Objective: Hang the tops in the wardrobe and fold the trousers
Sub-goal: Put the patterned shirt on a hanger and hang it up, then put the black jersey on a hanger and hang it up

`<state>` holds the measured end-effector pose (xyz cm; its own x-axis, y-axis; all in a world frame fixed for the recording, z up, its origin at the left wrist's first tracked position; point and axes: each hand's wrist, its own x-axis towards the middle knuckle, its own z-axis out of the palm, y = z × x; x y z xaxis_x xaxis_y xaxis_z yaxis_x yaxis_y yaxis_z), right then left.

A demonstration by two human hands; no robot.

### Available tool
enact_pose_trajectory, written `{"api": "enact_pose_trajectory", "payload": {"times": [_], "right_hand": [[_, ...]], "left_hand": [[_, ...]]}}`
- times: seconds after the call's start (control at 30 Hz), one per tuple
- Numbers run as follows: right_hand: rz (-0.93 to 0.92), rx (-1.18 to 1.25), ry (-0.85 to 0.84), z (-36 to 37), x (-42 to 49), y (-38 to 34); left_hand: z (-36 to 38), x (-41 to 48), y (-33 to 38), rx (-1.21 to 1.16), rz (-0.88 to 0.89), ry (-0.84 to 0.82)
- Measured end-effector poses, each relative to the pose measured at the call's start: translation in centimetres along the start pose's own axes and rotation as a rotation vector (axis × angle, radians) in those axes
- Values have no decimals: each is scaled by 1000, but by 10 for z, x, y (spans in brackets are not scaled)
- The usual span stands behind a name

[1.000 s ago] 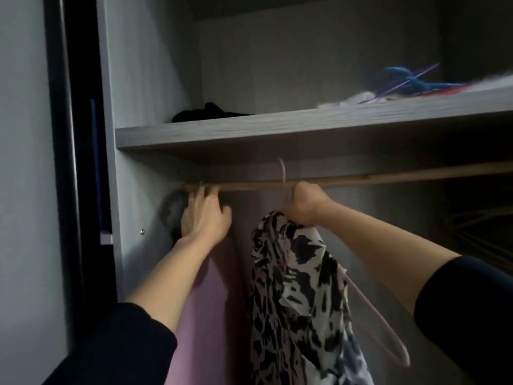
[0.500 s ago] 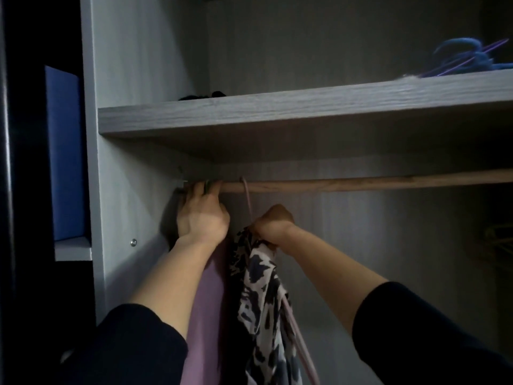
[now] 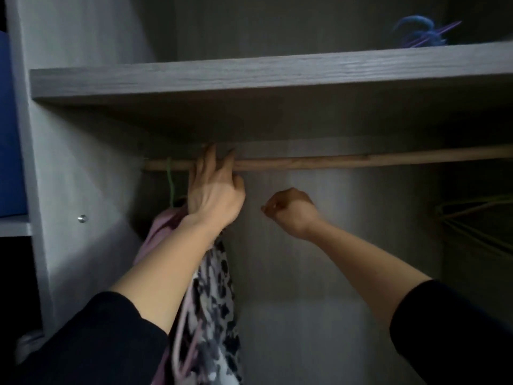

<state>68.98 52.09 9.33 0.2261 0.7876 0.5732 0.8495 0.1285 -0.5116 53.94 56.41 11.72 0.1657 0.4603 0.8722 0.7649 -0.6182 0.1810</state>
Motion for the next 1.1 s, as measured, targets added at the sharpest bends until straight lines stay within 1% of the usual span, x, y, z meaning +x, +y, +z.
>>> {"api": "enact_pose_trajectory", "payload": {"times": [0.13, 0.27, 0.37, 0.53, 0.63, 0.73, 0.83, 0.9, 1.0, 1.1], "right_hand": [[29, -175, 76, -56, -28, 48], [98, -292, 137, -107, -56, 86], [137, -413, 165, -147, -82, 113], [220, -649, 235, -208, -120, 155], [263, -794, 263, -234, -135, 176], [289, -991, 215, -250, -143, 193], [253, -1199, 155, -259, -141, 205], [225, -1299, 136, -262, -136, 209], [187, -1386, 67, -264, -130, 212], [123, -1397, 43, -267, -128, 206]], "left_hand": [[17, -3, 69, -105, 97, -22], [36, -11, 137, -200, 195, -106], [53, -15, 185, -245, 266, -131], [84, -17, 239, -244, 291, -129], [100, -20, 260, -232, 319, -94], [111, -17, 272, -197, 306, -55], [120, -12, 273, -129, 317, -18], [126, -10, 270, -130, 329, 23], [132, -10, 268, -144, 347, 58], [133, -9, 269, -163, 343, 90]]}}
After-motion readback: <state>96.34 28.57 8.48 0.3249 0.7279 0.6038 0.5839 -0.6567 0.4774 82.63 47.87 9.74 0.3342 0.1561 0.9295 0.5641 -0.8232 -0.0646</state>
